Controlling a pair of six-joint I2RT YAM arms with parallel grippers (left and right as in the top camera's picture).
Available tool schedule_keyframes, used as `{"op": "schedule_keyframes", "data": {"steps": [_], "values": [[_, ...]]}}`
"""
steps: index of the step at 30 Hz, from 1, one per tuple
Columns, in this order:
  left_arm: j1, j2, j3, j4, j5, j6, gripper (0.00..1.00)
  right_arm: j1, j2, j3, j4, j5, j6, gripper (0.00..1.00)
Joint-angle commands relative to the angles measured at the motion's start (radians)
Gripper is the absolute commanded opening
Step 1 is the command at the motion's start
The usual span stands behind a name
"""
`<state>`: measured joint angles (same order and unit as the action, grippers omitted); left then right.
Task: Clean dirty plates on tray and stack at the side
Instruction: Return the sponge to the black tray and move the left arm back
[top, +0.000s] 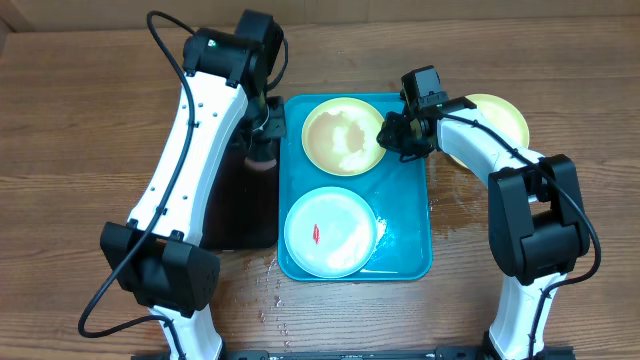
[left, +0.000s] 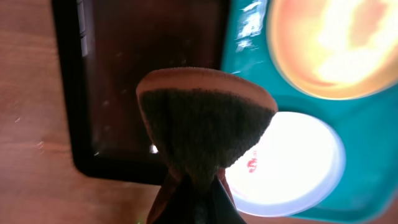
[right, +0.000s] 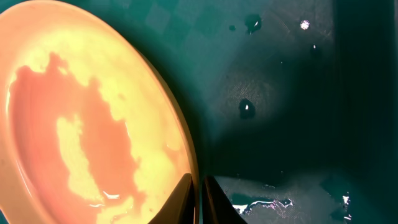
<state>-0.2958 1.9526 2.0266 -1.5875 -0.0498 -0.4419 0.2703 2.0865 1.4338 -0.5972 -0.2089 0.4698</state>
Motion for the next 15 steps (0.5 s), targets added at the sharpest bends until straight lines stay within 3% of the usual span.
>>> {"op": "schedule_keyframes", "data": {"steps": [1,15], "values": [[-0.007,0.015,-0.107,0.002,-0.093,-0.046,0.04,0.005,0.003,-0.008,0.007,0.009,0.01,0.08],[-0.004,0.015,-0.557,0.268,-0.137,-0.061,0.04,0.005,0.003,-0.008,0.006,0.009,0.024,0.08]]}}
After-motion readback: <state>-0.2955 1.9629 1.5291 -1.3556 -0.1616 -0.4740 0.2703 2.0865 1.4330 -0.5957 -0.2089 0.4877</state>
